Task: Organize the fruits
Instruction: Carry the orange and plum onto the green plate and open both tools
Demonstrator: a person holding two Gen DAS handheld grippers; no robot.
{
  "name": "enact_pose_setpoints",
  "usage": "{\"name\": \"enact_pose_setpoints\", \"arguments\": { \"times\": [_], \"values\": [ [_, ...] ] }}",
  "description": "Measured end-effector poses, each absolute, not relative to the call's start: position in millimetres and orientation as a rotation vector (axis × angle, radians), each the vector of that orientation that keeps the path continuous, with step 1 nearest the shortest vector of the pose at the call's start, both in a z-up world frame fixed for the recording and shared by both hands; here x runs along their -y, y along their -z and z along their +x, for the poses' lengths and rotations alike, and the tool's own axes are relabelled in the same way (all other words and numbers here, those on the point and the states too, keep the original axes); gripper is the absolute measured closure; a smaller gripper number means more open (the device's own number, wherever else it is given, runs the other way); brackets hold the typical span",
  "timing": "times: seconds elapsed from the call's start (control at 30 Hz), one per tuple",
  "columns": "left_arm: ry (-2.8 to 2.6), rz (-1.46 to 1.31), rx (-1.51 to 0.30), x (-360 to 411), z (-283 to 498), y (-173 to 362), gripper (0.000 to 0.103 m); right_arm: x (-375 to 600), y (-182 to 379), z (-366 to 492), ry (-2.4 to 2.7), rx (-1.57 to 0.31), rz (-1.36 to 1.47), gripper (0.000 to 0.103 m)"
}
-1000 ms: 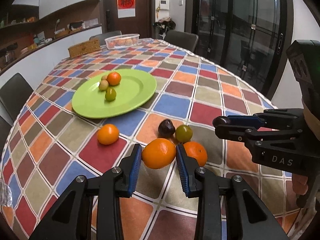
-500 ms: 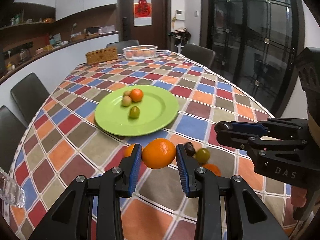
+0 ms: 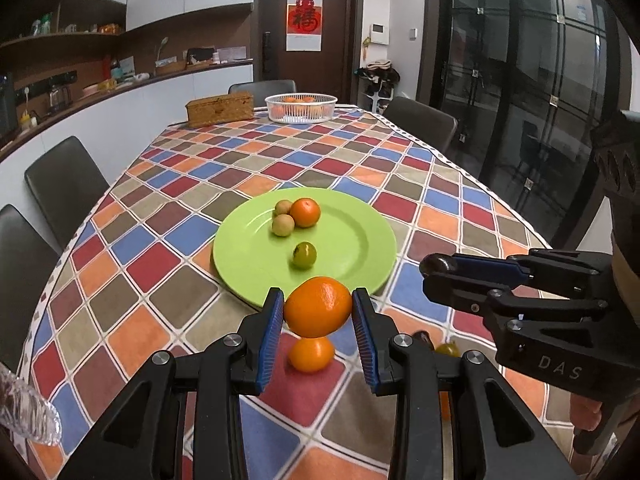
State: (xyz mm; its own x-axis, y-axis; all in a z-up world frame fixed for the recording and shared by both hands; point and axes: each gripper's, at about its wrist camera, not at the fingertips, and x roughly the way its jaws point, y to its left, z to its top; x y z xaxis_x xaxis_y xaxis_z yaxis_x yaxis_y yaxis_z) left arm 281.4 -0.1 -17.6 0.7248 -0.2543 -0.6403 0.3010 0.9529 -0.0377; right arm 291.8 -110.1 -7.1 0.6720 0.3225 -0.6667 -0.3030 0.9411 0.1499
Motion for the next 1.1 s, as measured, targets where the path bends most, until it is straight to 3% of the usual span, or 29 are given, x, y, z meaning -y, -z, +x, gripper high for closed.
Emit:
{"name": "enact_pose_setpoints", "arguments": {
  "times": [0.73, 0.87, 1.1],
  "values": [
    [0.314, -0.010, -0.834, -11, 364, 53, 0.068, 95, 38, 376, -0.340, -0.867, 0.000, 0.075],
    [0.293, 0.017, -0.791, -9, 358, 48, 0.055, 100, 40, 382, -0.324, -0.875, 0.036, 0.073],
    [0.281, 0.038, -0.759, -9, 333, 35, 0.055, 107, 29, 362, -0.304, -0.831, 0.018, 0.072]
  ]
}}
